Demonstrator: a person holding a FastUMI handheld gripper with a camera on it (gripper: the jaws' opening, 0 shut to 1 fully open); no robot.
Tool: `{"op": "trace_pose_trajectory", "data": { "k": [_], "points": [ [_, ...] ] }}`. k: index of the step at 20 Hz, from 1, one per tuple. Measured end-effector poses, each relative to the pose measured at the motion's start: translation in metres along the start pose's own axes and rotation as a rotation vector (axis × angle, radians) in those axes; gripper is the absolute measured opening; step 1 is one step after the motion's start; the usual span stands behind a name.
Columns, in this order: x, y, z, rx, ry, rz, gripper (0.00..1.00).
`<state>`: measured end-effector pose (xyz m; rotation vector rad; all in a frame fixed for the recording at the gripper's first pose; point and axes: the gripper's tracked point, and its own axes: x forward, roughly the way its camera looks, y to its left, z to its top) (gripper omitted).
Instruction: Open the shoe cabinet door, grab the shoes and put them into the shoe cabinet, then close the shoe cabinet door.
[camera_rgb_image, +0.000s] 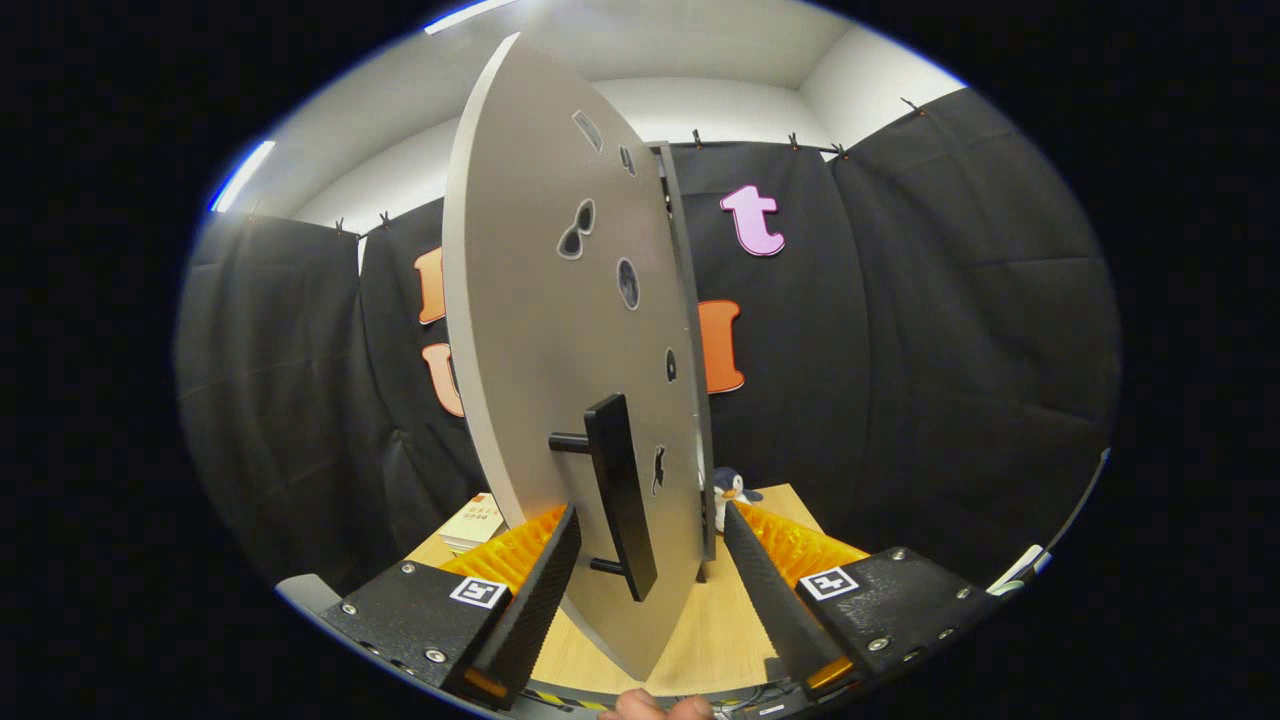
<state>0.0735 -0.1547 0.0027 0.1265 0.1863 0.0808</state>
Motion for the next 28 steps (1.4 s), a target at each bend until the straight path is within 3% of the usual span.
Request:
{"op": "trace_pose_trajectory", "data": {
  "k": [4,14,28],
  "points": [
    [0.011,0.035,-0.002,-0.021,-0.003,-0.016,0.91],
    [0.066,0.119,-0.021,-0.036,0.036,0.035,0.91],
    [0.154,0.179,-0.015,-0.018,0.011,0.087,0.91]
  ]
}}
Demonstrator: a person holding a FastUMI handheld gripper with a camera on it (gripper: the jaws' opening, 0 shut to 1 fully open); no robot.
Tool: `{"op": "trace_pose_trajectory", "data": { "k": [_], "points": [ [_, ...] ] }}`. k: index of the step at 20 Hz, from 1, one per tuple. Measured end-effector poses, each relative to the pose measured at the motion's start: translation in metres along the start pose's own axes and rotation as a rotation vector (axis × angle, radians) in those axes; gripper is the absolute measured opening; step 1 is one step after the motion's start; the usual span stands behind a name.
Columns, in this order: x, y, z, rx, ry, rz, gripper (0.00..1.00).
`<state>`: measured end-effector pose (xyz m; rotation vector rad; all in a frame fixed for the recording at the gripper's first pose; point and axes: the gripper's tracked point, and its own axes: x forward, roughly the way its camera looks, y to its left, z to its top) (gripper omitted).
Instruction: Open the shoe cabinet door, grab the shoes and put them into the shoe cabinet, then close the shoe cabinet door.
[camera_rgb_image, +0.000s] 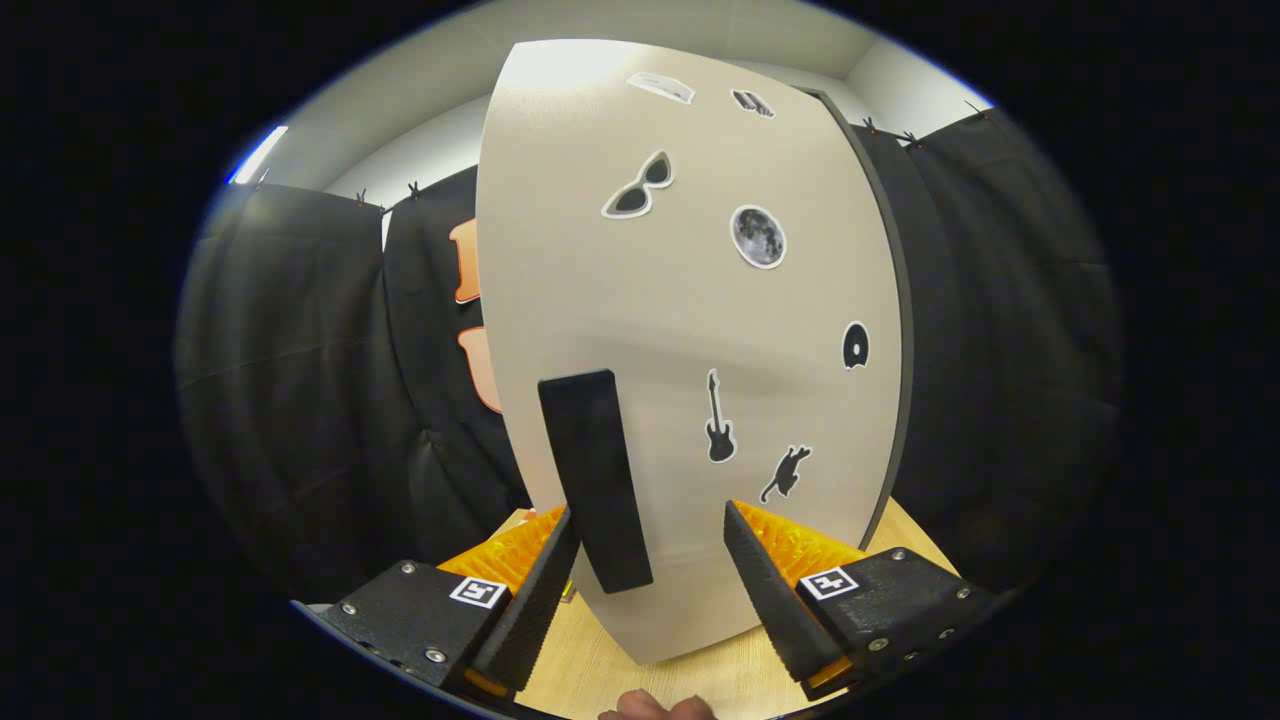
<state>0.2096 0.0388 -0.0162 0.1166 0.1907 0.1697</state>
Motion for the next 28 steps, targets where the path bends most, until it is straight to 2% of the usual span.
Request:
{"op": "trace_pose_trajectory", "data": {
  "k": [5,9,28],
  "points": [
    [0.029,0.007,0.005,0.015,0.002,0.060,0.93],
    [0.044,0.012,0.010,-0.038,-0.017,0.077,0.94],
    [0.072,0.014,0.012,-0.066,-0.044,-0.046,0.98]
  ]
}}
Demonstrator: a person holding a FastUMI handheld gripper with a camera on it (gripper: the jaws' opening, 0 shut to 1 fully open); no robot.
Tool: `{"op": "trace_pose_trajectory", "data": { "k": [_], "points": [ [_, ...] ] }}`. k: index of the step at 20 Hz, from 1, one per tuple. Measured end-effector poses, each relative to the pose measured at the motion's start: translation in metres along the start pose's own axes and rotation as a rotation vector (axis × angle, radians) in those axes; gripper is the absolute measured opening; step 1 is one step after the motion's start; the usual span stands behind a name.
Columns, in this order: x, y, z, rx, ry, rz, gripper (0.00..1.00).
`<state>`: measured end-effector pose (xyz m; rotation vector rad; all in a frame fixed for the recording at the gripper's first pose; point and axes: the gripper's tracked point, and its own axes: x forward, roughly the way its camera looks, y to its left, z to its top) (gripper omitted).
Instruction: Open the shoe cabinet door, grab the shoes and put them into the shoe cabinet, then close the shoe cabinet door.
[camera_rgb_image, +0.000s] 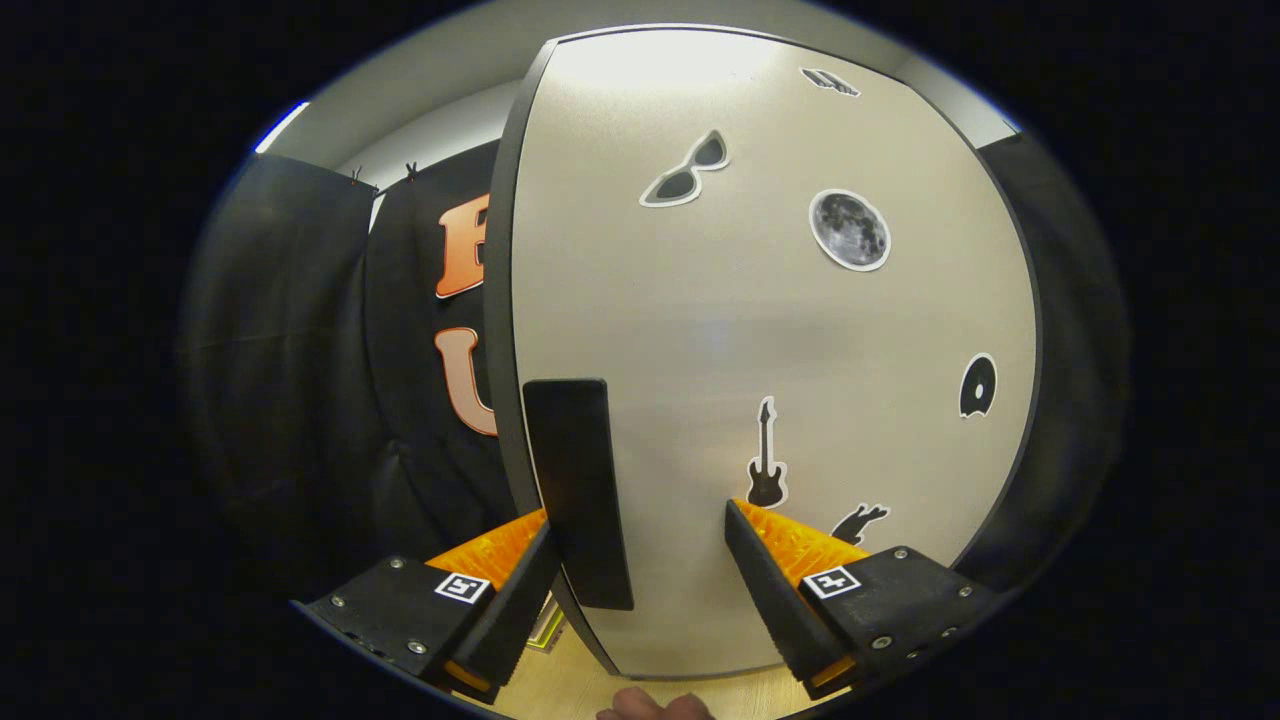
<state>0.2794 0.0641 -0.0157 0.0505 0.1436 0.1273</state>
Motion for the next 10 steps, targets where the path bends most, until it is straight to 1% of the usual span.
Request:
{"op": "trace_pose_trajectory", "data": {
  "k": [2,5,7,10],
  "points": [
    [0.003,0.000,-0.001,-0.010,0.004,-0.005,0.98],
    [-0.006,0.004,-0.005,0.047,0.042,0.011,0.98],
    [-0.021,0.005,-0.003,0.060,0.040,0.013,0.98],
    [-0.054,0.004,-0.001,0.041,0.032,0.003,0.97]
  ]
}}
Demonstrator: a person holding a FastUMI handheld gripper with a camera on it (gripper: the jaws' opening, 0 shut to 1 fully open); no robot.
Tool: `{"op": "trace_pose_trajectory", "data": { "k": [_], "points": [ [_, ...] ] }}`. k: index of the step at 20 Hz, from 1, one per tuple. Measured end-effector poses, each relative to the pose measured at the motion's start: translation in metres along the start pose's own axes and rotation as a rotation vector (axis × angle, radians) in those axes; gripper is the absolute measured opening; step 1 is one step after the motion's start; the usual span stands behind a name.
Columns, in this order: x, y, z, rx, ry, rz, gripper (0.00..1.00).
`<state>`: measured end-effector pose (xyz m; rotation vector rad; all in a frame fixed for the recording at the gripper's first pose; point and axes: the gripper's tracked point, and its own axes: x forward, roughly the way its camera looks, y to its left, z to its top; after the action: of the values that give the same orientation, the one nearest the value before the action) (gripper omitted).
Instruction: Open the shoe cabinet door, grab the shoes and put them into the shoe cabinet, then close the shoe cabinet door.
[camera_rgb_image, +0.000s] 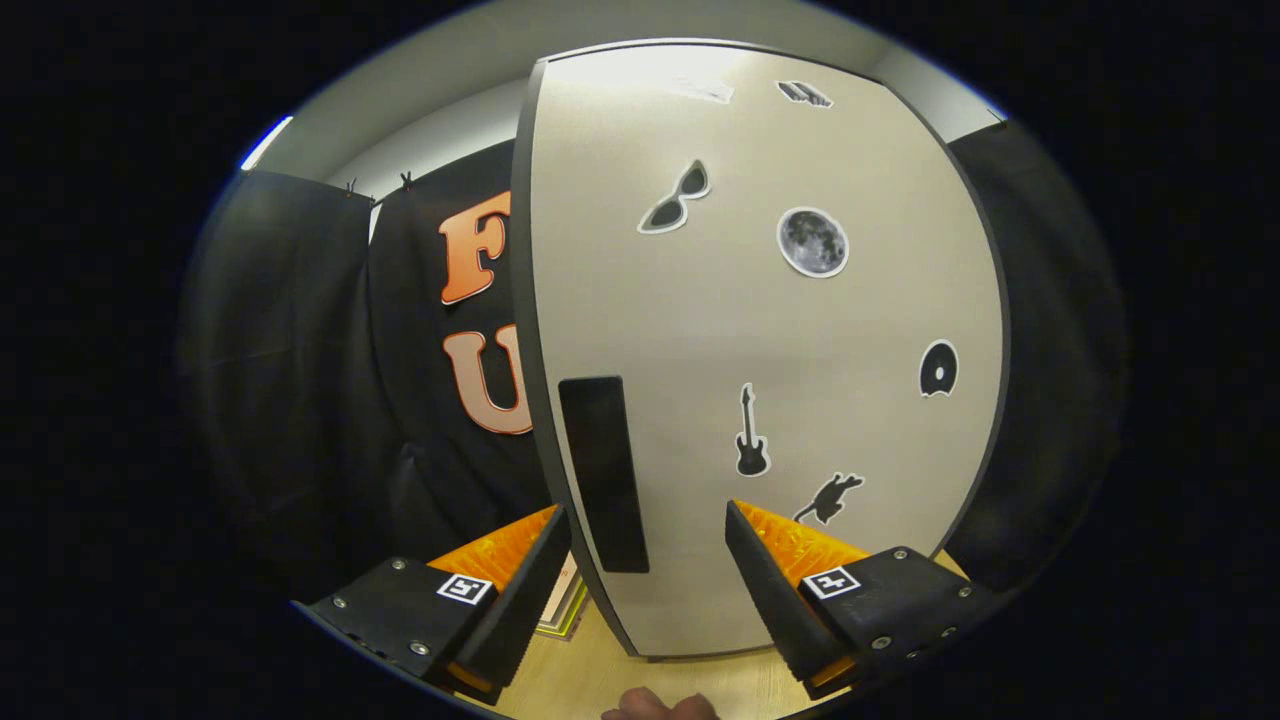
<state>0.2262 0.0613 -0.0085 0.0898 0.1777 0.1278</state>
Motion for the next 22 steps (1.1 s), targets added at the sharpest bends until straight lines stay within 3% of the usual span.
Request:
{"op": "trace_pose_trajectory", "data": {
  "k": [11,22],
  "points": [
    [-0.117,-0.012,0.013,0.020,-0.007,-0.086,0.97],
    [-0.227,-0.031,0.026,-0.028,-0.049,-0.098,0.97]
  ]
}}
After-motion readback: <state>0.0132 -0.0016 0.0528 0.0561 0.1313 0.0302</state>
